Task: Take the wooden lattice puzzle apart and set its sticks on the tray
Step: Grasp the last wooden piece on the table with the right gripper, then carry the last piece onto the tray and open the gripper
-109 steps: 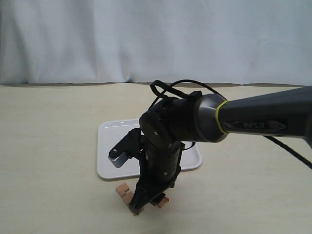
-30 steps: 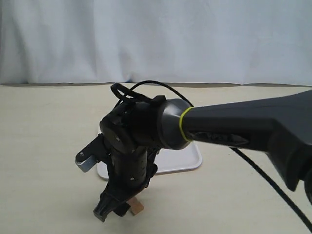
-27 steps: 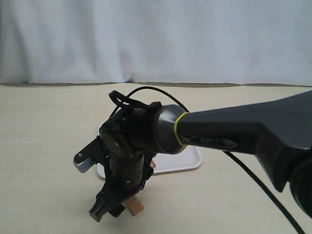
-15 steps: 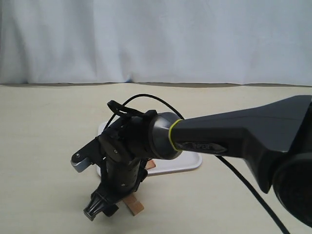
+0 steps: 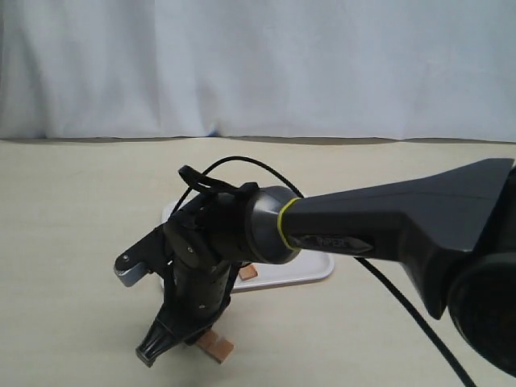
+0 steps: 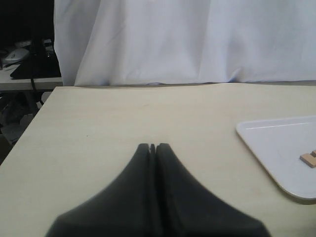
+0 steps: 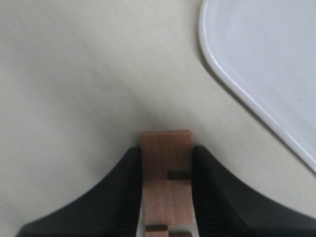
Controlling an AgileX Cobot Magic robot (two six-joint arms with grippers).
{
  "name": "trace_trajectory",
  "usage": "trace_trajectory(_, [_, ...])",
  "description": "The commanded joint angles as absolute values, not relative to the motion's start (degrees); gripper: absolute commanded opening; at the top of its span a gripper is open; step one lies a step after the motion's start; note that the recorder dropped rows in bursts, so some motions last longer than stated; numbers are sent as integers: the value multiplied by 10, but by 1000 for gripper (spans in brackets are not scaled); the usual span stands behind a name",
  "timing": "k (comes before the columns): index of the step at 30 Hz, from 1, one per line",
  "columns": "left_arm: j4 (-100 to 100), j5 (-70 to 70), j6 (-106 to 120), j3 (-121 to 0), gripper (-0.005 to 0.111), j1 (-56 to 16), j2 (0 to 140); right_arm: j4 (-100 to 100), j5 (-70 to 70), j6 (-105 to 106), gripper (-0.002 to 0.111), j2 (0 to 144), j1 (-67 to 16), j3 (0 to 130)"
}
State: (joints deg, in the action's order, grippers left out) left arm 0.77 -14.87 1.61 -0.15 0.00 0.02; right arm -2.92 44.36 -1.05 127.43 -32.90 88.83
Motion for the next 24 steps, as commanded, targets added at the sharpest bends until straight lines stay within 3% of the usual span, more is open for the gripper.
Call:
trace_trajectory(1, [7, -143, 15, 0, 0, 0, 0, -35, 459, 18, 5, 1276, -328, 885])
trace_trajectory(10, [7, -143, 15, 0, 0, 0, 0, -43, 471, 64, 4, 1179, -308, 886])
trace_trajectory(15, [7, -143, 15, 0, 0, 0, 0, -43, 487, 64, 4, 1171, -249, 919])
trace_trajectory(24, [7, -143, 15, 0, 0, 0, 0, -43, 371, 0, 4, 1195, -138, 918])
